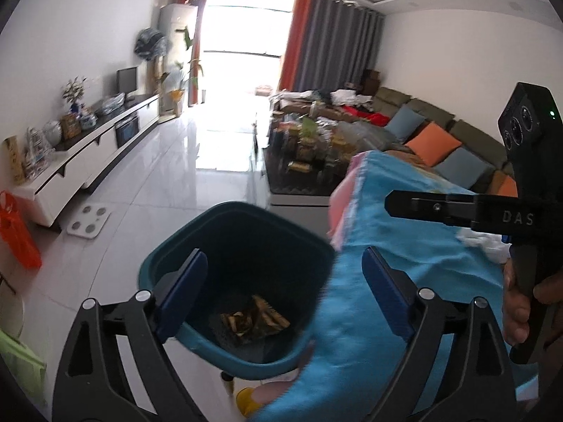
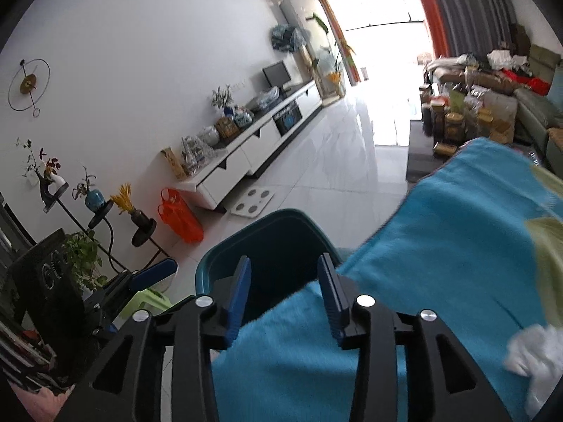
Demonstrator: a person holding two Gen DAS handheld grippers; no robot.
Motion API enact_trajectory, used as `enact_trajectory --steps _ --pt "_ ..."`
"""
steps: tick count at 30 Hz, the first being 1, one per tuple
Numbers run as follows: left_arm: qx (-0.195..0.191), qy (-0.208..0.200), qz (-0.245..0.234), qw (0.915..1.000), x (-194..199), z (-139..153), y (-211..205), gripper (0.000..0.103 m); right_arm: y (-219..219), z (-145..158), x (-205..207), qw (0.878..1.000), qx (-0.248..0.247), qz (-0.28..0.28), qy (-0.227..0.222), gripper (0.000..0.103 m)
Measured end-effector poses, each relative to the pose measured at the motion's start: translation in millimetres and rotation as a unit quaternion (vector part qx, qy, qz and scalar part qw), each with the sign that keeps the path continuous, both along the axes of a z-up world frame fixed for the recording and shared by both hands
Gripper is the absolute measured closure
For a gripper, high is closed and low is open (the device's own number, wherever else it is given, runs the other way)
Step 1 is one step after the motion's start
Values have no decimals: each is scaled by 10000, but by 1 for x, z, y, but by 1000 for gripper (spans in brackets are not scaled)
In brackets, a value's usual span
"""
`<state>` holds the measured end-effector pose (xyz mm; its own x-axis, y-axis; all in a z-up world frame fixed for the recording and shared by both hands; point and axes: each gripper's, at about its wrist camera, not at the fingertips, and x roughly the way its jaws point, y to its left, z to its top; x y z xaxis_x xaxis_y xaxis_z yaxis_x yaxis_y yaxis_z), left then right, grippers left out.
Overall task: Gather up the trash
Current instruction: 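Open both grippers to drop the foam net and brown wrapper into the bin, then move back to the bed and grasp a crumpled white tissue with the left gripper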
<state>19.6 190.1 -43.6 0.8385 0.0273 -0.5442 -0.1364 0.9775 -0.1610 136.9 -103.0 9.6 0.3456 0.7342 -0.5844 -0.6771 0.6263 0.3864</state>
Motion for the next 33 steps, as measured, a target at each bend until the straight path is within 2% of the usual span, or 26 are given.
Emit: enact_trajectory --steps 5,8,11,15,20,24,28,33 --pt "25 -261 -375 9990 -11 14 -26 14 -47 8 -18 9994 118 -264 -182 59" --pt "146 -584 -346 9976 -27 27 -34 14 -78 9 -28 9984 123 -483 -281 58" --pt "40 -885 -201 9959 -50 46 -23 12 -106 9 -37 9967 127 -702 -380 56" --pt "-25 -1001 -185 9948 -70 63 -16 12 -141 4 -53 9927 -74 -1060 -580 54" --pt "9 -955 -615 9935 -76 66 -38 12 -184 -6 -63 9862 -138 -1581 -477 53" --pt "-125 -677 -1221 9901 -52 55 -74 12 -217 -14 -69 9790 -237 -1984 -409 53" --pt "-103 -430 -1913 9805 -22 43 -123 12 -241 -18 -76 9724 -293 -2277 -427 53" --pt "-80 -109 -2435 9698 18 30 -171 15 -266 -21 -77 9640 -274 -2618 -383 53"
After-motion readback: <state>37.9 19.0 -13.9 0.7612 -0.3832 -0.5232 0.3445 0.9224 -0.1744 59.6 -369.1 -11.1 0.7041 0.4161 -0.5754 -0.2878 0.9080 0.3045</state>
